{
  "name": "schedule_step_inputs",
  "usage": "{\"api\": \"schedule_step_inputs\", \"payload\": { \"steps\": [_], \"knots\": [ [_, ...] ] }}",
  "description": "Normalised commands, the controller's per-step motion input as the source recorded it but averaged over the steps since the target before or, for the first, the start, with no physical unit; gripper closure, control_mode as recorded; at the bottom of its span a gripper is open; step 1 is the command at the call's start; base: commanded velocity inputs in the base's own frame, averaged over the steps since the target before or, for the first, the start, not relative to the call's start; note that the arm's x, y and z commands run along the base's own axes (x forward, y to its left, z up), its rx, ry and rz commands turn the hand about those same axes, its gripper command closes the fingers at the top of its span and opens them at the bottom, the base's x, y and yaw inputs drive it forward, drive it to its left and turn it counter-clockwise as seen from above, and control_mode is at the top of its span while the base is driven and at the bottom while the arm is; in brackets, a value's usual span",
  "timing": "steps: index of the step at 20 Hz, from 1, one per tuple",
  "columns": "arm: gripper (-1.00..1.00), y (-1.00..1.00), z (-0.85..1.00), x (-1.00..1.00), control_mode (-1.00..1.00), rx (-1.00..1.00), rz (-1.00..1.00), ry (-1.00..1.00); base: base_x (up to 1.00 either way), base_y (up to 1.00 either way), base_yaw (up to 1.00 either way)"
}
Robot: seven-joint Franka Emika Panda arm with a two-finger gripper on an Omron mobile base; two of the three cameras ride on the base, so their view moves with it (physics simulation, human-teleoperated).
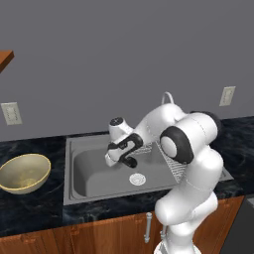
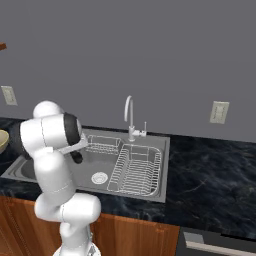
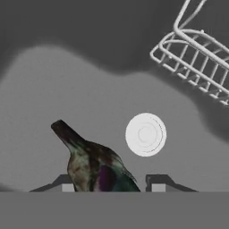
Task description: Pick the eggplant from the sink and place it in the bowl. Then pick the bowl and place it in the microwave. Then close the microwave door and press the start button.
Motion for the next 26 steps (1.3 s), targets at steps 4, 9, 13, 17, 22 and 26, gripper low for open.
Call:
{"api": "schedule_step_inputs", "payload": {
  "steps": [4, 9, 13, 17, 22, 26],
  "knots": [
    [1.0, 0.84, 1.0, -0.13, -1.0, 0.0, 0.26, -0.04, 0.0, 0.0, 0.0],
    [1.0, 0.99, 1.0, -0.36, -1.0, -0.01, 0.27, -0.06, 0.0, 0.0, 0.0],
    [1.0, 1.0, 0.8, -0.19, -1.0, -0.06, 0.37, -0.2, 0.0, 0.0, 0.0],
    [1.0, 1.0, 0.12, 0.0, -1.0, -0.05, 0.38, -0.13, 0.0, 0.0, 0.0],
    [1.0, 1.0, 0.06, 0.01, -1.0, -0.04, 0.32, -0.09, 0.0, 0.0, 0.0],
    [1.0, 1.0, 0.24, 0.06, -1.0, -0.03, 0.31, -0.14, 0.0, 0.0, 0.0]
  ]
}}
